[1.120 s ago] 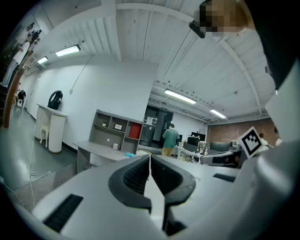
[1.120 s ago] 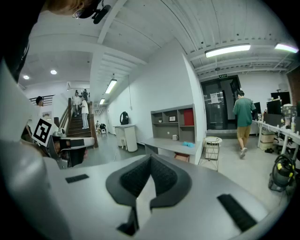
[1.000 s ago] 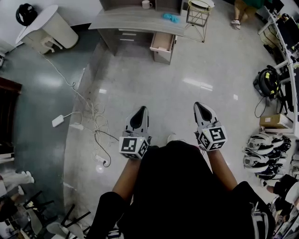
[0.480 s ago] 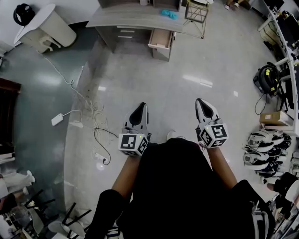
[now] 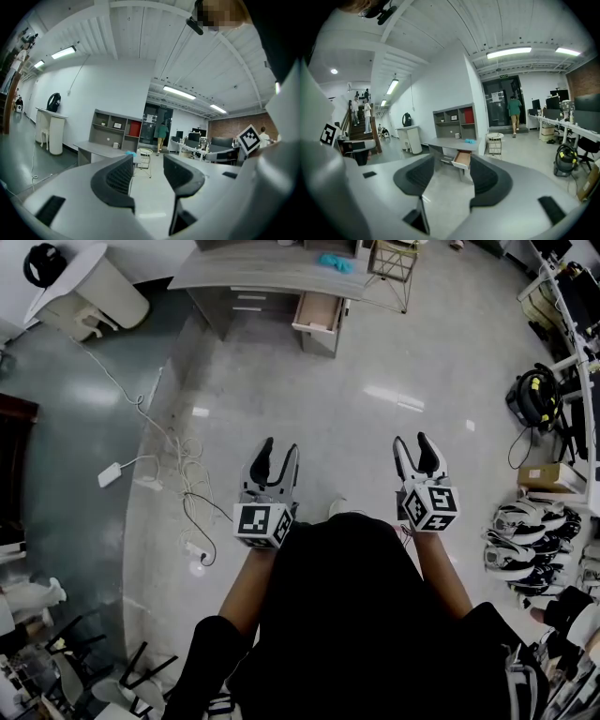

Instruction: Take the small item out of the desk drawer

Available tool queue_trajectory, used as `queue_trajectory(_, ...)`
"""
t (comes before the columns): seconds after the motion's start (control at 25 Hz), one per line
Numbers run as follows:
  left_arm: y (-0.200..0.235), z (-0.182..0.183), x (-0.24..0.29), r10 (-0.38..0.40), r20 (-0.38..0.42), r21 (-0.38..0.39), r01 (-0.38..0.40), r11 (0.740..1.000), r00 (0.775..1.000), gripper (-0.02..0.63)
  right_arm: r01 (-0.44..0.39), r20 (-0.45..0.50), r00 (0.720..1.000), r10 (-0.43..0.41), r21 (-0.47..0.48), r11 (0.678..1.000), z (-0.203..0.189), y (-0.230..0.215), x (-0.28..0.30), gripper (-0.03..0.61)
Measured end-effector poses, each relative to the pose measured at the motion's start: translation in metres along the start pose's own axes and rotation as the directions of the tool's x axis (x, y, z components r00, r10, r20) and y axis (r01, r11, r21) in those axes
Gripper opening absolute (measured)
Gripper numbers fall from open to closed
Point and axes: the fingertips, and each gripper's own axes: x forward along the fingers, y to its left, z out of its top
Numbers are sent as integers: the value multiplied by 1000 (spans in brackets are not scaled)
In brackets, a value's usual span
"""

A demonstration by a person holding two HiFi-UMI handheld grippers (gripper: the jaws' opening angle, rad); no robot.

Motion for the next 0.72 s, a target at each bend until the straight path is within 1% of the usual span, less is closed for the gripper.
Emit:
queue_trajectory(0.16,0,-4,3,10,-4,-3,-10,1000,1000,218,-6,-29,1000,6,-1,1000,-10,-10,-1,266)
queue_trajectory(0.28,-5,-6,5,13,-9,-4,-13,1000,1000,227,-37,-52,998,37,8,999,-20,-15,-1,268)
queue_trajectory(0.44,-12,-10,7,30,-7,2,-30,1000,1000,228,-50,-68,996,51,16,999,-31,-23,-3,270)
queue_trajectory(0.6,-15,-14,9,53,-3,0,-53,999,999,227,-62,-61,996,63,18,998,-33,-33,2,272)
queue_trajectory(0.72,-20,-20,15,62,-16,3,-62,998,998,227,-65,-47,997,66,26,998,-31,-43,6,273)
